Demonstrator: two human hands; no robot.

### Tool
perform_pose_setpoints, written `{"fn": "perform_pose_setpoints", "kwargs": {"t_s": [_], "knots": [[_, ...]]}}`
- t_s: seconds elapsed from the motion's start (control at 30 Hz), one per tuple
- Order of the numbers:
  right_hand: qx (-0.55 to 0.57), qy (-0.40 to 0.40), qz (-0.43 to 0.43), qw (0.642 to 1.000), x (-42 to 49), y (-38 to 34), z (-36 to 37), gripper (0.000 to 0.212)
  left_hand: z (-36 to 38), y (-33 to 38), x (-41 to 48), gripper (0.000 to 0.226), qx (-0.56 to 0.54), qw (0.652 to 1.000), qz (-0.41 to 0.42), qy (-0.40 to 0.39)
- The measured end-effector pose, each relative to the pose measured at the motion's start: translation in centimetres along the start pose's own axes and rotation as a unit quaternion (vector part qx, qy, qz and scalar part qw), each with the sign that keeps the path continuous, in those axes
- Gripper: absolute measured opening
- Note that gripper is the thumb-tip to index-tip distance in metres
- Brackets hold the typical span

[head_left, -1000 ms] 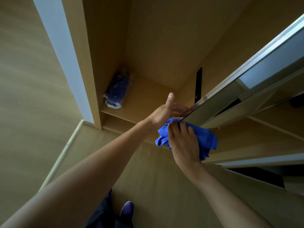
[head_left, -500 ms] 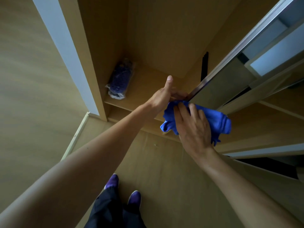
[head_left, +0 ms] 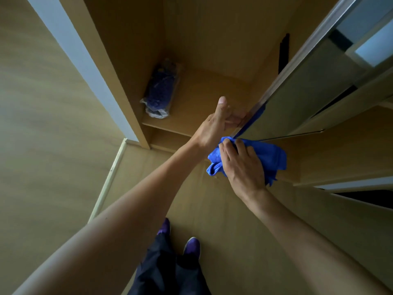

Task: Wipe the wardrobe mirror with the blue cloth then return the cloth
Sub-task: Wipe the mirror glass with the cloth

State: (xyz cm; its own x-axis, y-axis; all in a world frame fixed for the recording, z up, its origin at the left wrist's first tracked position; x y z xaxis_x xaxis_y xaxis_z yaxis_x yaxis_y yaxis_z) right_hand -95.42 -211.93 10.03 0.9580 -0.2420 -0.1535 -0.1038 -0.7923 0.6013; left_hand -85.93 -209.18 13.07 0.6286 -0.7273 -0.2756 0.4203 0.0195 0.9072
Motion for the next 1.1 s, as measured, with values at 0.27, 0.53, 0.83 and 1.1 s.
{"fn": "perform_pose_setpoints", "kwargs": {"t_s": [0.27, 0.53, 0.83, 1.1], "knots": [[0.039, 0.023, -0.030, 0.999, 0.8, -2.1, 3.6, 0.051, -0.9, -4.8, 0.5, 0.054, 0.036, 0.999, -0.028, 0.030], [0.238, -0.011, 0.112, 0.965, -1.5, 1.1, 9.3, 0.055, -1.0, -7.5, 1.1, 0.053, 0.093, 0.993, -0.054, 0.039], [0.524, -0.027, 0.280, 0.804, -2.9, 3.0, 10.9, 0.042, 0.1, -8.4, 0.8, 0.045, 0.153, 0.987, 0.003, 0.041], [0.676, -0.082, 0.361, 0.638, -3.3, 2.2, 11.2, 0.030, 0.0, -8.6, 1.0, 0.048, 0.174, 0.984, -0.020, 0.016]]}}
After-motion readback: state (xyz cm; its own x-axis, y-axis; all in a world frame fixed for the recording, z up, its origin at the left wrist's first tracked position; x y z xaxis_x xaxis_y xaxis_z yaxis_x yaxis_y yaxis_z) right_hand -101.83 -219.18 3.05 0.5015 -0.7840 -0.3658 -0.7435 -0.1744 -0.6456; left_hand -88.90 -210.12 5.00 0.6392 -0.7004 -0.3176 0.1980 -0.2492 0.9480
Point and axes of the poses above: each hand's wrist, its own x-axis towards the middle knuckle, its own z-axis out of the palm, y = z × x, the point moved 8 cm from there along x, towards the middle knuckle, and after that the axes turned 11 degrees about -x, right-handed, at the moved point
